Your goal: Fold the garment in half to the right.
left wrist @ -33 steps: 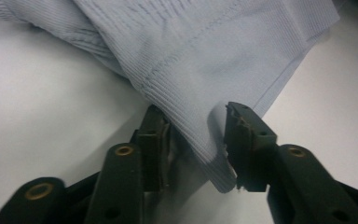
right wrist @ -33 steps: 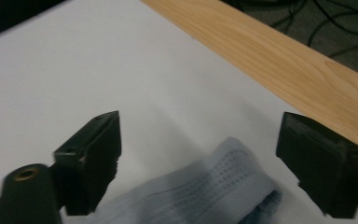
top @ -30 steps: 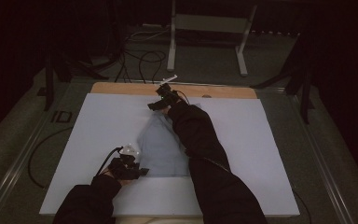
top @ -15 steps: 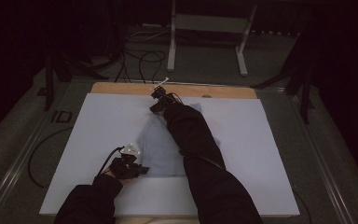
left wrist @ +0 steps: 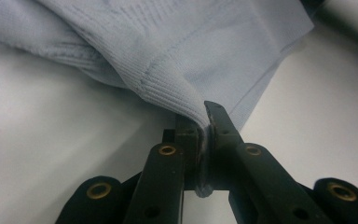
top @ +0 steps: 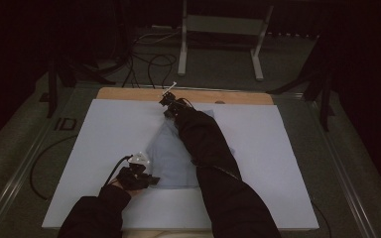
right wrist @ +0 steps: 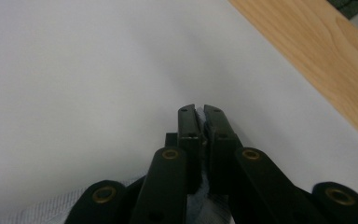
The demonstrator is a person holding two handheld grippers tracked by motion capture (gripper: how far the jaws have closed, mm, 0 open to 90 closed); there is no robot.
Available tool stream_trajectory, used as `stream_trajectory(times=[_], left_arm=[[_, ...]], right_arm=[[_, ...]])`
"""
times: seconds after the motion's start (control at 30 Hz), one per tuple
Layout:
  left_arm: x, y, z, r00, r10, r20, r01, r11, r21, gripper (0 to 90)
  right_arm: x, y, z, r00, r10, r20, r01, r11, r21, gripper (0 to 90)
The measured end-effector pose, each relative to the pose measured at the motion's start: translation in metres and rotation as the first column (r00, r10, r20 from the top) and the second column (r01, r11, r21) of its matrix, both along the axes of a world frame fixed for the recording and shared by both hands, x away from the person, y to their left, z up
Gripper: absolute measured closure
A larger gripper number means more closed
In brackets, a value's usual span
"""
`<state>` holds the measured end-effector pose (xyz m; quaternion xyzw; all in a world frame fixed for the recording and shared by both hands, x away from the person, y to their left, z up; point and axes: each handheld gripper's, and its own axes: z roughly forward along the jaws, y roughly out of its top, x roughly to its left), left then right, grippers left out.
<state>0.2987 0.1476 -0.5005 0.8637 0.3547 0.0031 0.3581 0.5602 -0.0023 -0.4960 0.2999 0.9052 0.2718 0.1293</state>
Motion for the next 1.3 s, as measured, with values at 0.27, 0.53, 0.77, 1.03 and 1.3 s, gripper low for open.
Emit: stream_trajectory(times=[0.27,0.53,0.77,1.03,1.3], left_arm=[[-0.005,-0.005,0.009,0.9994,-0.011,0.031,0.011,0.9999,-0.011,86.5],[-0.008,-0.011,0.016,0.9984,-0.027,0.05,0.027,0.9996,-0.009,86.5],[-0.009,-0.017,0.028,0.9965,-0.039,0.074,0.04,0.9992,-0.011,86.6],[-0.008,-0.034,0.04,0.9935,-0.065,0.093,0.065,0.9979,-0.001,86.6],[-0.006,-0.061,0.052,0.9859,-0.114,0.122,0.115,0.9934,0.005,86.5]], right_arm=[[-0.006,-0.009,0.023,0.9991,0.002,0.043,-0.004,0.998,0.057,87.7],[-0.013,-0.021,0.041,0.9977,0.013,0.067,-0.019,0.996,0.083,87.6],[-0.02,-0.032,0.053,0.9968,0.02,0.078,-0.029,0.993,0.118,87.7],[-0.024,-0.05,0.068,0.9949,0.019,0.099,-0.034,0.988,0.151,87.6],[-0.027,-0.084,0.078,0.9938,-0.011,0.11,-0.01,0.981,0.193,87.6]])
